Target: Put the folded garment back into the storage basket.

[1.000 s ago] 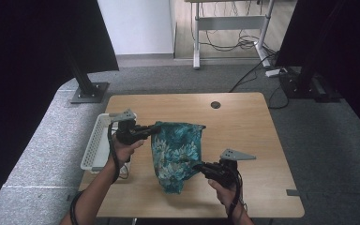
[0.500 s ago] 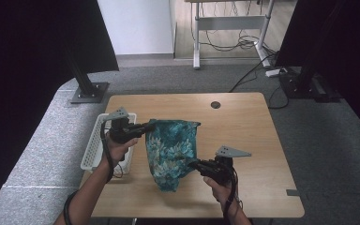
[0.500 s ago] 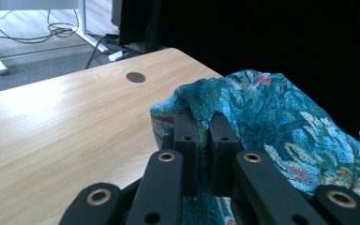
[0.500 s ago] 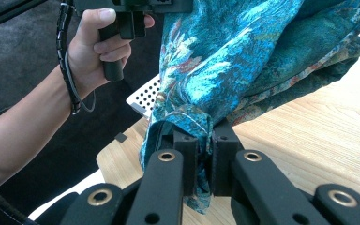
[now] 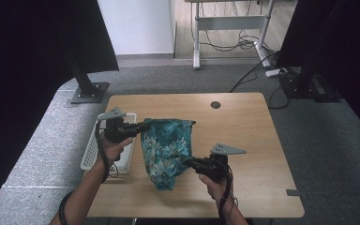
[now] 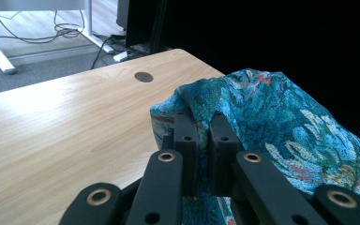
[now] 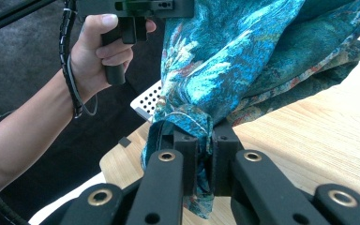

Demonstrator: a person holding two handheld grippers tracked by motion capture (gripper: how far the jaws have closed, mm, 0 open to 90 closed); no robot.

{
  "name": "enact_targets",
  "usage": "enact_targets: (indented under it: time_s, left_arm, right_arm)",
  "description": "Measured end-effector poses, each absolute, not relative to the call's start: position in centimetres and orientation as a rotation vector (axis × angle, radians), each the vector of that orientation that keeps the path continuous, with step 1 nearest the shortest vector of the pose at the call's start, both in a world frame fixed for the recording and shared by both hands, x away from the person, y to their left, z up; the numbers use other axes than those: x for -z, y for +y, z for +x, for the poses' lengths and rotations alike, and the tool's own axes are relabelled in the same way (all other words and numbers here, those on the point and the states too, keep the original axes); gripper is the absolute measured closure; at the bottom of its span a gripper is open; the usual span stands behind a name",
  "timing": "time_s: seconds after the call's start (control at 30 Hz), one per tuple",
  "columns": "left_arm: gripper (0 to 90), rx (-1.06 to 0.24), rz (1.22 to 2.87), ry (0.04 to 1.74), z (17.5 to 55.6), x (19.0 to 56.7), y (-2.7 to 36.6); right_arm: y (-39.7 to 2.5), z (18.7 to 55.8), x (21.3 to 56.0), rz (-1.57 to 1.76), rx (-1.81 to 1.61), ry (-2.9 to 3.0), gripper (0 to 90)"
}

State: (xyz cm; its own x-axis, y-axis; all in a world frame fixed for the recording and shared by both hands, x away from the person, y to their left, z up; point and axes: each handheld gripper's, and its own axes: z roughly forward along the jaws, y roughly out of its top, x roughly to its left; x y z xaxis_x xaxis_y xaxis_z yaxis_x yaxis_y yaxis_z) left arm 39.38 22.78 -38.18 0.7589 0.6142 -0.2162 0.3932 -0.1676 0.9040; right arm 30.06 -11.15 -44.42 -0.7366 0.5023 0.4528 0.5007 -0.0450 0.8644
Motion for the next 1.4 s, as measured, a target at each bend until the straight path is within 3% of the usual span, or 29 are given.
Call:
enact_targets:
  time_s: [1.4]
  left_arm:
    - [83.6, -0.258, 1.769, 0.818, 39.3, 38.0, 26.3]
  right_arm:
    - [-7.8, 31.2, 43.5, 1.086, -2.001, 2.198, 85.0]
